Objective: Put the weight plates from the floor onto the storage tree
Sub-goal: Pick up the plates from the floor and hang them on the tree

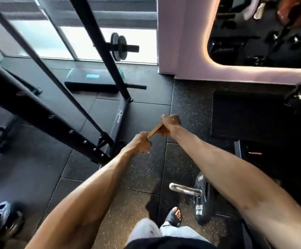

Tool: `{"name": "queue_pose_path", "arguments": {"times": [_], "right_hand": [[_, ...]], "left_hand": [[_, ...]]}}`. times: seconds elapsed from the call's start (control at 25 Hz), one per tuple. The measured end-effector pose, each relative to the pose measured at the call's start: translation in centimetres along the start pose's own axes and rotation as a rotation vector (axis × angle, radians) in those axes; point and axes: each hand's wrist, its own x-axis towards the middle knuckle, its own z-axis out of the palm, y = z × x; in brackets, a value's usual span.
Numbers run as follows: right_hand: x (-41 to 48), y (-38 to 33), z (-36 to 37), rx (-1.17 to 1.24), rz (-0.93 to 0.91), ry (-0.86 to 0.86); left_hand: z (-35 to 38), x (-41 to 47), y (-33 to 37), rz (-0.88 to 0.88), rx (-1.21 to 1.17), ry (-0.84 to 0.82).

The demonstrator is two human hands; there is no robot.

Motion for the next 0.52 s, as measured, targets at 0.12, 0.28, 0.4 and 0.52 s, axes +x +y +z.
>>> {"name": "queue_pose_path", "arguments": {"times": [0.12,0.28,0.4,0.52], "right_hand": [[4.2,-2.2,-0.9,0.031,0.039,0.071],[10.4,-4.3,-1.0,0.022,0.023,0.155],[13.4,-5.8,-0.9,-0.035,0.026,0.114],[17.1,-7.2,0.0,-0.092,0.051,0.125]], "left_hand": [[-0.7,3.8,3.0,0.04,0.078,0.05],[-2.8,10.6,4.9,-0.036,-0.057,-0.063],[-5.9,15.9,6.4,-0.043,-0.125,-0.14],[-9.9,20.4,8.1,-0.045,-0.144,-0.24]]}}
